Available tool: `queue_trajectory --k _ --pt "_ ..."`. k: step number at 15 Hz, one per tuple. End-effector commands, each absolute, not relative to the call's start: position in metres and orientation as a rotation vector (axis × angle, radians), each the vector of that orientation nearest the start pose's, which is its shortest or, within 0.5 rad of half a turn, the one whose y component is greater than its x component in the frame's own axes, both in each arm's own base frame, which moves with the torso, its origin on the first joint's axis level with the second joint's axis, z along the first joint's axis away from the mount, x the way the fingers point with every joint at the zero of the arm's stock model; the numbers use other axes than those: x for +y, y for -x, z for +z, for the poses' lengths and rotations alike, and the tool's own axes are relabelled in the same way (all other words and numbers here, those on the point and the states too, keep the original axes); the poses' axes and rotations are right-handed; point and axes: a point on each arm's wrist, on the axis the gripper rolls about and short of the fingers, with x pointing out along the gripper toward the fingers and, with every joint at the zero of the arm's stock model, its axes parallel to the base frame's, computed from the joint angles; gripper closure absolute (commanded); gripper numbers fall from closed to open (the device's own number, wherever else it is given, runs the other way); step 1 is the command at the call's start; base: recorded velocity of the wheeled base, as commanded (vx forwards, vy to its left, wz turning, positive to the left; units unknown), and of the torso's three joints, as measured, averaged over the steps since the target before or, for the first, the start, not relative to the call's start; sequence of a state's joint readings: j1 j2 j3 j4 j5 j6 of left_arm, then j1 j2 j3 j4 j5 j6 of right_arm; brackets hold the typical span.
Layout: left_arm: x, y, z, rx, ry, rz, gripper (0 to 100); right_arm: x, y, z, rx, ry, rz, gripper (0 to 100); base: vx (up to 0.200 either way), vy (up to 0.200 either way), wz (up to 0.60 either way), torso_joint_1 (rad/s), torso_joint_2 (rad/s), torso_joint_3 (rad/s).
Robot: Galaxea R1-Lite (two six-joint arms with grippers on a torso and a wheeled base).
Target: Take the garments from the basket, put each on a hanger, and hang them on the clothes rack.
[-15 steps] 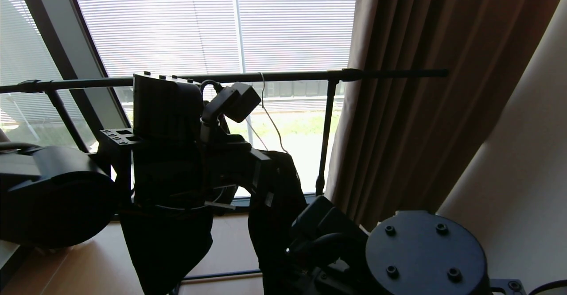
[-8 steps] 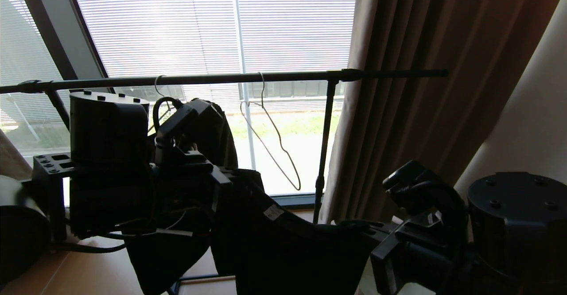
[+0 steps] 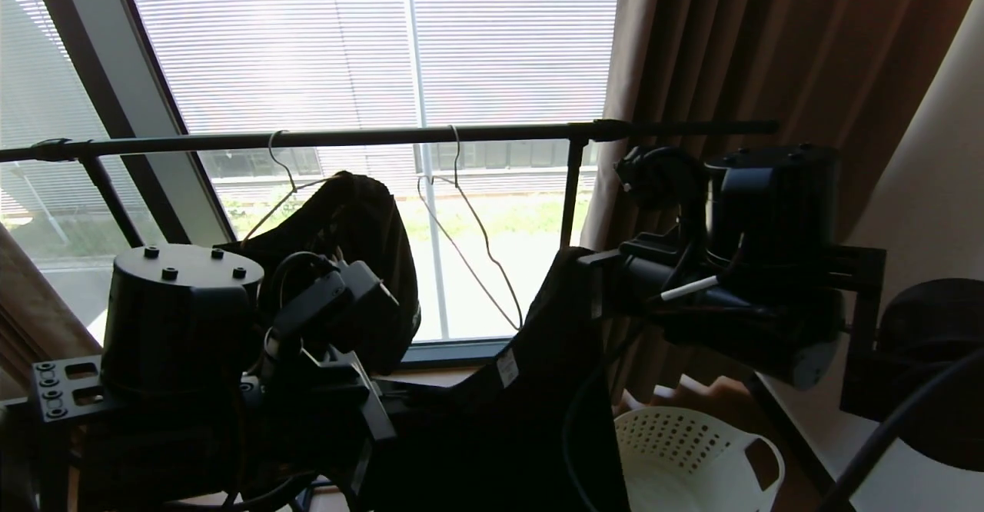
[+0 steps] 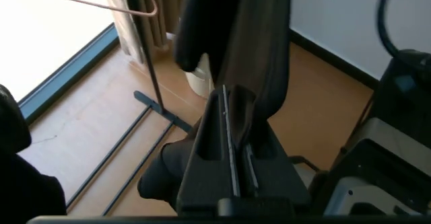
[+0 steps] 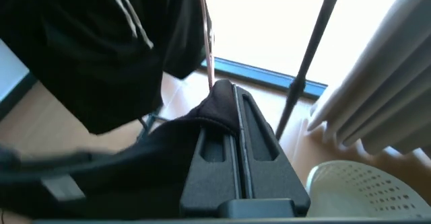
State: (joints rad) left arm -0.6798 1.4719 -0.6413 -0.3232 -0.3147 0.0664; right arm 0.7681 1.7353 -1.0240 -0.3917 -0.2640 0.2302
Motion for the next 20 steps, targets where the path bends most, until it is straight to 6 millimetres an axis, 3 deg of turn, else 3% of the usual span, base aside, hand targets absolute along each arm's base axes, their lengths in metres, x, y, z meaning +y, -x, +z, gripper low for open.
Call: queue_trajectory --k 1,5,7,11,16,20 --pt "-0.167 -0.17 0.163 0.538 -0.15 -1.045 100 0.253 -0.253 0.193 0.359 -0.048 0.493 100 0.0 0.0 0.0 0.0 0.0 0.0" --pt "-0.194 -0.168 0.159 0.585 -0.13 -1.121 100 0.283 -0.253 0.193 0.346 -0.079 0.548 100 0.0 0.0 0.0 0.0 0.0 0.0" --pt "-0.198 -0.169 0.161 0.591 -0.106 -1.132 100 0.29 -0.248 0.197 0.342 -0.104 0.568 100 0.0 0.0 0.0 0.0 0.0 0.0" --pt "-0.197 -0.169 0.163 0.605 -0.069 -1.117 100 0.286 -0.246 0.197 0.353 -0.13 0.559 100 0.0 0.0 0.0 0.0 0.0 0.0" --pt "-0.146 -0.177 0.164 0.588 -0.018 -0.945 100 0.232 -0.229 0.211 0.35 -0.144 0.49 100 0.0 0.0 0.0 0.0 0.0 0.0" --pt "-0.13 -0.203 0.171 0.547 0.011 -0.838 100 0.204 -0.2 0.206 0.379 -0.109 0.482 100 0.0 0.0 0.0 0.0 0.0 0.0"
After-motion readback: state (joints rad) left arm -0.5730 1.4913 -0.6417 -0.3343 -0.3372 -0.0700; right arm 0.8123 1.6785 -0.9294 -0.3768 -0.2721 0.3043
